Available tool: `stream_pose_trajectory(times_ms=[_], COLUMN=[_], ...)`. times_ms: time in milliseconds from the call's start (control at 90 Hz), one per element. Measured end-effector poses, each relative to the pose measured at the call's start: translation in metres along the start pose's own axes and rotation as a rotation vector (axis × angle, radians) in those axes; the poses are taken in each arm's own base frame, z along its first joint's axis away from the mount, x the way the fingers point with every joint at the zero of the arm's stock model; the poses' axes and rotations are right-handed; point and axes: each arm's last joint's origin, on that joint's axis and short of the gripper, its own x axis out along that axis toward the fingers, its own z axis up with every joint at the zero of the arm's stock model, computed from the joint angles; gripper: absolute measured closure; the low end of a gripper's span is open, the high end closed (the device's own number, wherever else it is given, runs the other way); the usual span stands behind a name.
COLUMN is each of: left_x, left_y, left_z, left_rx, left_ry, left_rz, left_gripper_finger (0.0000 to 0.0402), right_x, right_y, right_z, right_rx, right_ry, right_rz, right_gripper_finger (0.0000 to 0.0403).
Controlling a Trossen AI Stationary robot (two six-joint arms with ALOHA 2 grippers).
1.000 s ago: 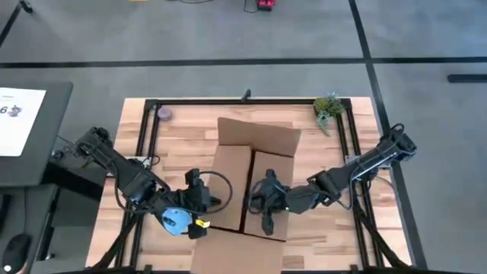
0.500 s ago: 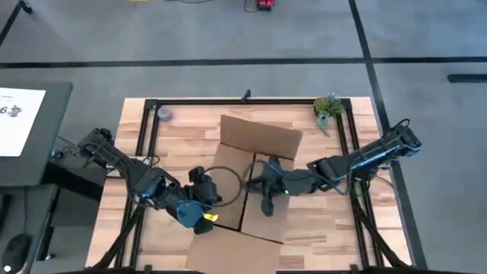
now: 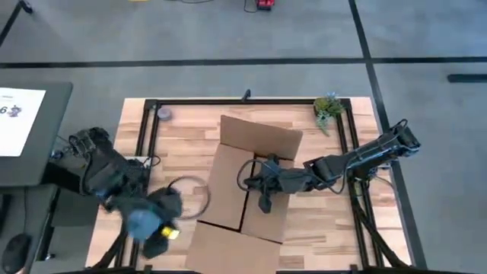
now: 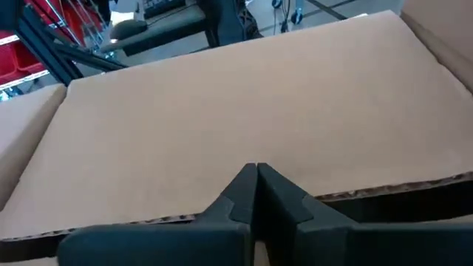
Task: Wrap mug
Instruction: Close the box
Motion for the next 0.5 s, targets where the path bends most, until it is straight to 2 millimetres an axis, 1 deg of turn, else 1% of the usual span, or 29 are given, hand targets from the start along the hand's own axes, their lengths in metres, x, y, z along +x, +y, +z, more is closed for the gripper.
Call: stream_pose_trajectory(times_ms=[67,111,167,233,300,378,433,500], left_x=[0.012,0.021,0.032,0.044,0.051,0.052,0.05,0.048], left_y=[-0.002,-0.002,-0.004,-0.013,-0.024,-0.036,-0.04,-0.04], left_z=[-0.021,-0.032,-0.043,-0.05,-0.049,-0.044,-0.037,-0.025], left_rx=[-0.04,-0.083,-0.13,-0.161,-0.158,-0.116,-0.101,-0.091], left_ry=[0.061,0.07,0.022,-0.079,-0.172,-0.271,-0.371,-0.5], left_rz=[0.047,0.085,0.105,0.042,-0.07,-0.178,-0.201,-0.186], left_gripper_finger=[0.0402,0.0402,0.0402,0.0402,0.0402,0.0402,0.0402,0.0402], right_x=[0.0,0.0,0.0,0.0,0.0,0.002,0.003,0.004], right_y=[0.0,0.001,0.001,0.001,0.0,-0.002,-0.003,-0.005], right_z=[0.0,0.0,0.0,0.0,0.001,0.002,0.003,0.004], right_rx=[-0.011,-0.014,-0.013,-0.012,-0.01,-0.006,-0.003,0.0], right_ry=[-0.002,0.003,0.005,0.008,0.012,0.015,0.02,0.026], right_rz=[0.01,0.02,0.028,0.037,0.046,0.049,0.059,0.067], right_gripper_finger=[0.0403,0.0403,0.0403,0.0403,0.0403,0.0403,0.0403,0.0403])
